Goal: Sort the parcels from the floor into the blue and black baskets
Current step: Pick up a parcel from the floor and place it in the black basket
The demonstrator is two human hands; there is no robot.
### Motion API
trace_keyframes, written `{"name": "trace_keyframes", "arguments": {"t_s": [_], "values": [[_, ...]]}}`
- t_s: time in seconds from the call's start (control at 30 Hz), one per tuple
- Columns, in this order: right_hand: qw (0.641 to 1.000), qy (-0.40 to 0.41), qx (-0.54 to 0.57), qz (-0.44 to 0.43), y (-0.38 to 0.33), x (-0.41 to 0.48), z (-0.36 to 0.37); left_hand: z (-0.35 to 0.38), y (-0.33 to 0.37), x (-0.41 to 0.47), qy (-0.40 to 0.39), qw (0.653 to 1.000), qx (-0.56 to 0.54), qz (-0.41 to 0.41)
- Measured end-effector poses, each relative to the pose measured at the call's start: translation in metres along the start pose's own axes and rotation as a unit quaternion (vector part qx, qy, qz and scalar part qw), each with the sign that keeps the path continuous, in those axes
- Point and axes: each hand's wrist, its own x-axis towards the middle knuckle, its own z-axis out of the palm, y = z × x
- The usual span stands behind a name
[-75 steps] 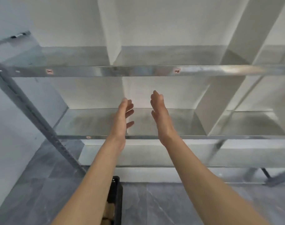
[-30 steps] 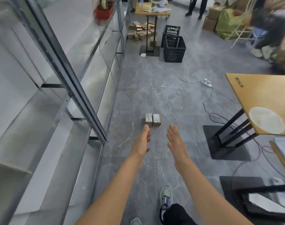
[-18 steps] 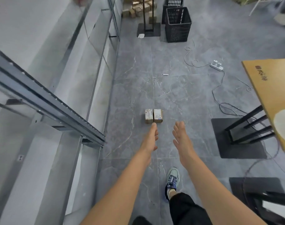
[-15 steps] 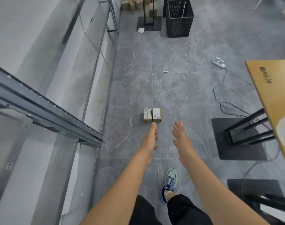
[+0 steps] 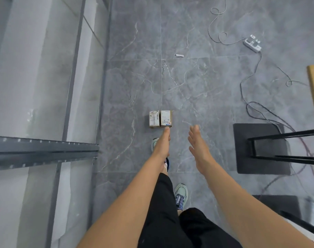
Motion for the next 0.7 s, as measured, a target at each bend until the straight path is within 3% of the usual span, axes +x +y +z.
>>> {"name": "trace_keyframes", "arguments": {"t_s": [0.3, 0.7], "values": [[0.996, 0.012, -0.020, 0.081, -0.030, 0.173, 0.016, -0.020, 0.049, 0.189, 0.018, 0.998, 0.036, -0.053], [0.983, 0.010, -0.020, 0.183, 0.077, 0.459, 0.006, 0.006, -0.015, 0.485, 0.052, 0.990, 0.012, -0.134]]}}
